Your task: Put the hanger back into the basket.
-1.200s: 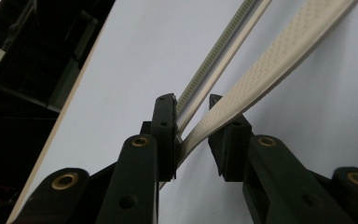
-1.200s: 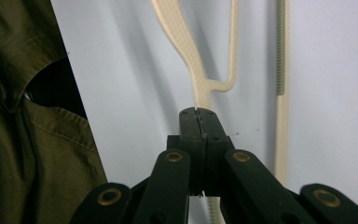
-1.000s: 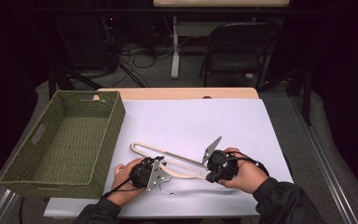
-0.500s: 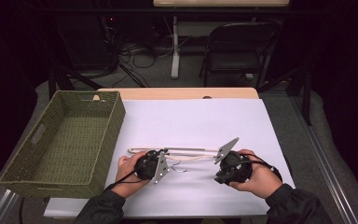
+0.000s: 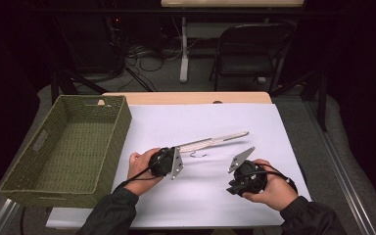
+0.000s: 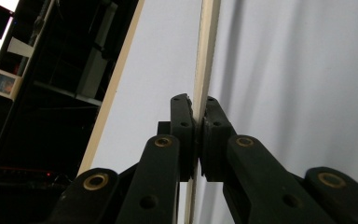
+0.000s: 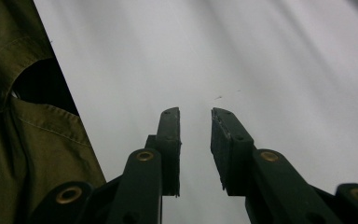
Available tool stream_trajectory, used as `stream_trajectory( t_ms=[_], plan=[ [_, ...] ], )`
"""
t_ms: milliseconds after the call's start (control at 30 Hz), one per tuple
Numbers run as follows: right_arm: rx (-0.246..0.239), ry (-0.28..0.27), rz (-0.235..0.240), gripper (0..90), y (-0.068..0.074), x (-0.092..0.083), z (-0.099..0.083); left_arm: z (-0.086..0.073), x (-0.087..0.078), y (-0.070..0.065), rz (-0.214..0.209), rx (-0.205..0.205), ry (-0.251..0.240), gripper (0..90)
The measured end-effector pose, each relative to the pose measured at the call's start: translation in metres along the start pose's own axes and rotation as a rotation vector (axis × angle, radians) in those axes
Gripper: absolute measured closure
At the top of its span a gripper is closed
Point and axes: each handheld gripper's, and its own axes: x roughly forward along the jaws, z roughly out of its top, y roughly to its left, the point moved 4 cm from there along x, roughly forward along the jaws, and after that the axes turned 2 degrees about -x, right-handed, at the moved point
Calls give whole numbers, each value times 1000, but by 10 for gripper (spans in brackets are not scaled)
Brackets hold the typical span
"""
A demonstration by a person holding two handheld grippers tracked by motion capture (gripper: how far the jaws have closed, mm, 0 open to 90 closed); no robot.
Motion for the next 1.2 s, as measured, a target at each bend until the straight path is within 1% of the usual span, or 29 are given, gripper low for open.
stream_trajectory(
  t_ms=[67, 100, 133, 167, 200, 233, 267, 300, 333, 367, 400, 433, 467, 500, 567, 600, 633, 667, 733, 800, 867, 933, 967, 1000, 1033, 1100, 1133, 1200],
  plan=[
    [0, -2, -9, 730, -1, 1, 0, 0, 3, 4, 20, -4, 17, 867],
    [0, -2, -9, 730, -1, 1, 0, 0, 3, 4, 20, -4, 17, 868],
    [5, -12, -8, 729, -1, 2, -1, -1, 5, 6, 29, -18, 22, 869],
    [5, -12, -8, 729, -1, 2, -1, -1, 5, 6, 29, -18, 22, 869],
    [5, -11, -10, 729, -2, 2, -1, -2, 6, 10, 38, -37, 30, 869],
    [5, -11, -10, 729, -2, 2, -1, -2, 6, 10, 38, -37, 30, 870],
    [3, -11, -12, 729, -2, 2, -1, -3, 6, 14, 40, -47, 33, 870],
    [-1, 2, -25, 729, -2, 2, -2, -3, 6, 16, 45, -58, 37, 870],
    [0, -16, -15, 729, -2, 4, -2, -3, 5, 17, 44, -68, 37, 871],
    [-2, -15, -16, 729, -2, 4, -2, -2, 4, 19, 46, -76, 39, 871],
    [-1, -26, -22, 729, -3, 4, -2, -1, 3, 21, 46, -91, 39, 872],
    [-1, -26, -22, 729, -3, 4, -2, 0, 2, 23, 46, -94, 43, 872],
    [-3, 10, -25, 729, -4, 2, -2, 1, 0, 25, 53, -112, 44, 872],
    [-3, 10, -25, 729, -4, 2, -2, 2, -1, 28, 58, -113, 46, 872],
    [6, 4, -25, 729, -3, 2, -2, 4, -3, 30, 66, -127, 54, 872],
    [-2, 12, -25, 729, -4, 1, -2, 5, -4, 32, 70, -134, 60, 872],
    [0, 11, -23, 729, -3, 1, -1, 5, -5, 33, 72, -143, 70, 872],
    [6, -12, -30, 729, -3, 3, -1, 5, -6, 33, 76, -148, 78, 872],
    [-2, -22, -25, 729, -3, 4, 0, 6, -6, 35, 75, -163, 90, 872],
    [2, -27, -27, 729, -3, 4, 0, 6, -7, 36, 68, -179, 99, 871],
    [6, -21, -26, 728, -2, 4, 0, 6, -7, 37, 60, -189, 113, 872],
    [-1, -20, -31, 729, -3, 5, 0, 5, -7, 40, 45, -214, 114, 872],
    [-1, -21, -32, 729, -4, 5, 0, 4, -7, 43, 37, -243, 112, 872],
    [1, -21, -33, 728, -4, 4, 0, 4, -7, 43, 37, -243, 112, 872],
    [2, -21, -34, 728, -4, 4, 0, 3, -8, 48, 25, -277, 117, 872],
    [1, -16, -36, 728, -4, 4, 1, 1, -7, 54, 17, -308, 121, 872],
    [-5, 15, -26, 729, -4, 2, 0, 0, -7, 58, 12, -333, 126, 872],
    [-4, 15, -28, 728, -4, 1, 1, -2, -7, 62, 4, -369, 126, 872]
  ],
)
